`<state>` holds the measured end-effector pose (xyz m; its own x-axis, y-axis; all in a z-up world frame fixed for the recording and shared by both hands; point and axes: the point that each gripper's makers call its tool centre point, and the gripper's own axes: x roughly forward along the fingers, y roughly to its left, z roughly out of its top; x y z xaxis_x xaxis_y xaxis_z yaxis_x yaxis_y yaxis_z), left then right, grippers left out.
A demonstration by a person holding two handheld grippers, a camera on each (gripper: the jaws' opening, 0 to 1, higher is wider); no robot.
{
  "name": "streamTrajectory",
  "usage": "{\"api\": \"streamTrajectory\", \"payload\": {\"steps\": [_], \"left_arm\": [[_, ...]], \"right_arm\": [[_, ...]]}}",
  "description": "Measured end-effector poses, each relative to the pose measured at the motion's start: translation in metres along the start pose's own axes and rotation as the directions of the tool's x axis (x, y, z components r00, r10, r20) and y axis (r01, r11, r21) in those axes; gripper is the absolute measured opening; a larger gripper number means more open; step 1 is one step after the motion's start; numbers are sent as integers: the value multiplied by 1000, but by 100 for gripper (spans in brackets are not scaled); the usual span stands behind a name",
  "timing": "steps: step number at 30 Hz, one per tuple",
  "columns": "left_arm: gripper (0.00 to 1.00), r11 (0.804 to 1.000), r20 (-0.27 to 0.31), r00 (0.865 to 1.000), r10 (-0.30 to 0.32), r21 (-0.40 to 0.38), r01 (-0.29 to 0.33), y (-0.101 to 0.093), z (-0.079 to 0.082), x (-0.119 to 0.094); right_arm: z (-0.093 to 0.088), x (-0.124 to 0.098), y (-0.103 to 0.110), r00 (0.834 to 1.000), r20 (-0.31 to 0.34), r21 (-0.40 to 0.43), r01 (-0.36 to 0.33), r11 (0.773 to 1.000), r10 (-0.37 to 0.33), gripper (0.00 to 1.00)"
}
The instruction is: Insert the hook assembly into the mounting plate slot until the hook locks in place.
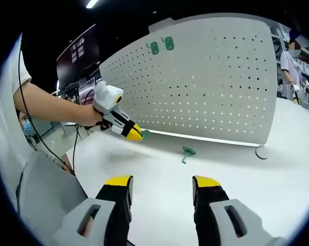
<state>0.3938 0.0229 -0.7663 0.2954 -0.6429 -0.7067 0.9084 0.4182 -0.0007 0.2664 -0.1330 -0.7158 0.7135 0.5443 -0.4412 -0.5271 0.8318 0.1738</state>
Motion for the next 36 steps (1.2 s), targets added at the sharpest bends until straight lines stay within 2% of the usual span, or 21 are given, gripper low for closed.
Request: {"api": "streamTrajectory", "payload": {"steps": [7, 9, 12, 14, 17, 24, 33, 35, 36], "left_arm": [[1, 1000, 60, 998, 20, 10, -21, -5, 14, -10], [2, 1000, 101, 995, -2, -3, 3, -10, 19, -11], [2, 1000, 108, 994, 16, 22, -18, -10, 20, -14], [2, 1000, 155, 988, 10, -21, -6, -13, 27, -18], [2, 1000, 160, 987, 25, -8, -24, -13, 26, -21], [2, 996, 236, 967, 92, -14, -92, -10, 37, -42], [2, 992, 310, 942, 129, -53, -118, -12, 47, -60], [2, 989, 348, 927, 144, -78, -124, -12, 53, -66], [2, 989, 352, 925, 143, -89, -119, -13, 54, -68]], "right_arm": [[-3, 1, 0, 1000, -14, 2, 3, 1000, -3, 51], [-3, 2, 0, 1000, -16, 1, 0, 1000, 0, 51], [-4, 2, 1, 1000, -20, -2, -4, 1000, 4, 51], [-4, 2, 1, 1000, -20, 1, -6, 1000, 6, 51], [-4, 2, 1, 1000, -17, 5, -5, 1000, 5, 51], [-1, 2, 1, 1000, -5, 1, -6, 1000, 6, 51], [1, 1, 1, 1000, 5, -3, -7, 1000, 7, 51], [2, 1, 2, 1000, 7, -1, -8, 1000, 8, 51], [2, 1, 2, 1000, 9, -1, -8, 1000, 8, 51]]}}
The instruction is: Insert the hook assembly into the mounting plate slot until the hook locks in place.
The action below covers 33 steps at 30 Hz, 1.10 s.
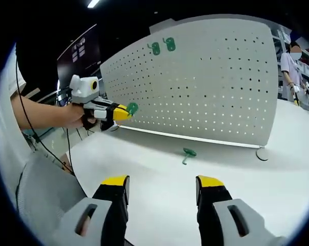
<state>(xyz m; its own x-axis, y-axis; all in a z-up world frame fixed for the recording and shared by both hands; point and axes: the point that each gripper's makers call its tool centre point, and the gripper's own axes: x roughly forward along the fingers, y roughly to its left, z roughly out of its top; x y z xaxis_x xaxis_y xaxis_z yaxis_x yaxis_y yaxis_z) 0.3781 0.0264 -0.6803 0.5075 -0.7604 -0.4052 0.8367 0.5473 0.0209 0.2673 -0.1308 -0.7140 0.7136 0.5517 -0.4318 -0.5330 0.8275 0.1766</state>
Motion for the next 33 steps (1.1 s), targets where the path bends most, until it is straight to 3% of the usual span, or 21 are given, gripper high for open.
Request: {"api": "streamTrajectory", "payload": {"steps": [11, 17, 23, 28, 31, 33], "left_arm": [[2, 1000, 114, 993, 27, -2, -27, -11, 14, -21], [2, 998, 200, 978, 53, -29, -48, -13, 28, -35], [2, 998, 236, 970, 61, -27, -56, -20, 33, -44], [2, 995, 324, 941, 101, -16, -101, -20, 45, -56], [2, 994, 337, 935, 108, -33, -103, -21, 47, -60], [2, 994, 363, 925, 112, -23, -111, -24, 51, -64]], "right_arm": [[3, -1, 1, 1000, 15, 1, -4, 1000, 4, 51], [4, -1, 1, 1000, 19, 5, -4, 1000, 4, 50], [4, -1, 0, 1000, 25, 13, -5, 1000, 4, 50], [6, -1, 0, 999, 32, 13, -6, 1000, 6, 50], [6, -1, 1, 999, 37, 14, -10, 1000, 9, 50], [8, -2, 0, 999, 42, 11, -6, 1000, 6, 50]]}}
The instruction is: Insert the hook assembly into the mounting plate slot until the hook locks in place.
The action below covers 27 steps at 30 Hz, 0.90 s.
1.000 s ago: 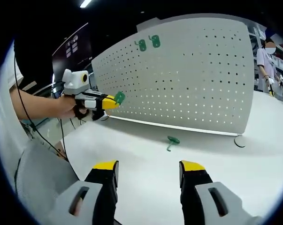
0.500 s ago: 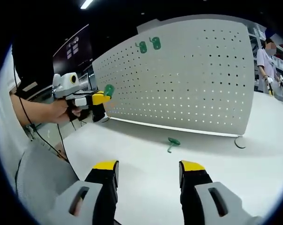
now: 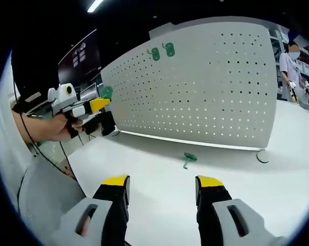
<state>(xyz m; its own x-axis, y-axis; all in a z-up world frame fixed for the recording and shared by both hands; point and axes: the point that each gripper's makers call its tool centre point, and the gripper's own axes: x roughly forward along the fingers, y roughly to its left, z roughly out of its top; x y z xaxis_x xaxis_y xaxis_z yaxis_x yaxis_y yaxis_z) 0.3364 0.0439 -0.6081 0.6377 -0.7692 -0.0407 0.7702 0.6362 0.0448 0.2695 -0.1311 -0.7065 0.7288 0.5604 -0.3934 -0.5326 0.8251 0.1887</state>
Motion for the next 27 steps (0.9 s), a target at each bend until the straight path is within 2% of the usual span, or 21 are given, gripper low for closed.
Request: {"api": "streamTrajectory", "payload": {"steps": [3, 7, 14, 18, 22, 27], "left_arm": [[2, 1000, 46, 999, 8, -7, -8, -1, 9, -2], [2, 1000, 69, 997, 18, -12, -17, -2, 14, -4], [2, 1000, 61, 998, 17, -18, -16, -4, 14, -3], [2, 1000, 57, 998, 15, -27, -13, -4, 12, -2], [2, 1000, 50, 999, 13, -28, -11, -4, 10, -2], [2, 1000, 47, 999, 16, -27, -15, -3, 10, -2]], "right_arm": [[2, -1, -1, 1000, 13, 3, 0, 1000, 0, 50], [4, -1, 0, 1000, 17, 1, -1, 1000, 1, 50], [3, 0, 1, 1000, 13, 0, -3, 1000, 3, 50], [7, -2, 2, 999, 34, -1, -6, 1000, 6, 49], [29, -6, 9, 990, 140, -32, -31, 999, 35, 47], [59, -16, 26, 955, 280, -107, -73, 992, 101, 46]]}}
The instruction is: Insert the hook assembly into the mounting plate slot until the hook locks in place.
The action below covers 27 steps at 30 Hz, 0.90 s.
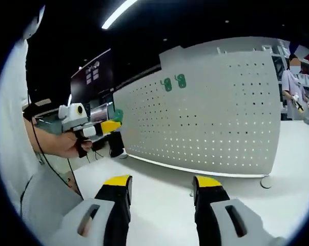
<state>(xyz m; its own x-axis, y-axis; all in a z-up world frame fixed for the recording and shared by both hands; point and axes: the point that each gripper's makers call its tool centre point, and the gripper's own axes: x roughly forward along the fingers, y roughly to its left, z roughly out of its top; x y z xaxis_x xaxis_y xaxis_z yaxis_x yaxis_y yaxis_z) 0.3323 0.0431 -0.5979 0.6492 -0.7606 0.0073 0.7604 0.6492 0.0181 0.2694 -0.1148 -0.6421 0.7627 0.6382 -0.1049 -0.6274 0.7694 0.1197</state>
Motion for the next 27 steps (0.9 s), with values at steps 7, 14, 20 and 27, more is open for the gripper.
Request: {"api": "streamTrajectory", "payload": {"steps": [7, 14, 20, 27], "left_arm": [[2, 1000, -5, 1000, 2, 0, -2, 0, -1, 1], [3, 1000, -10, 1000, -7, 7, 7, -5, 0, 2], [3, 1000, -9, 1000, -10, 7, 10, -7, 1, 3], [3, 1000, -2, 1000, -2, -5, 2, -7, 3, 2]], "right_arm": [[16, 0, 10, 997, 64, -20, -36, 999, 37, 43], [30, 10, 16, 994, 90, -13, -64, 998, 65, 42], [42, 23, 27, 987, 130, 5, -98, 995, 96, 43], [45, 32, 34, 983, 139, 24, -127, 992, 123, 42]]}}
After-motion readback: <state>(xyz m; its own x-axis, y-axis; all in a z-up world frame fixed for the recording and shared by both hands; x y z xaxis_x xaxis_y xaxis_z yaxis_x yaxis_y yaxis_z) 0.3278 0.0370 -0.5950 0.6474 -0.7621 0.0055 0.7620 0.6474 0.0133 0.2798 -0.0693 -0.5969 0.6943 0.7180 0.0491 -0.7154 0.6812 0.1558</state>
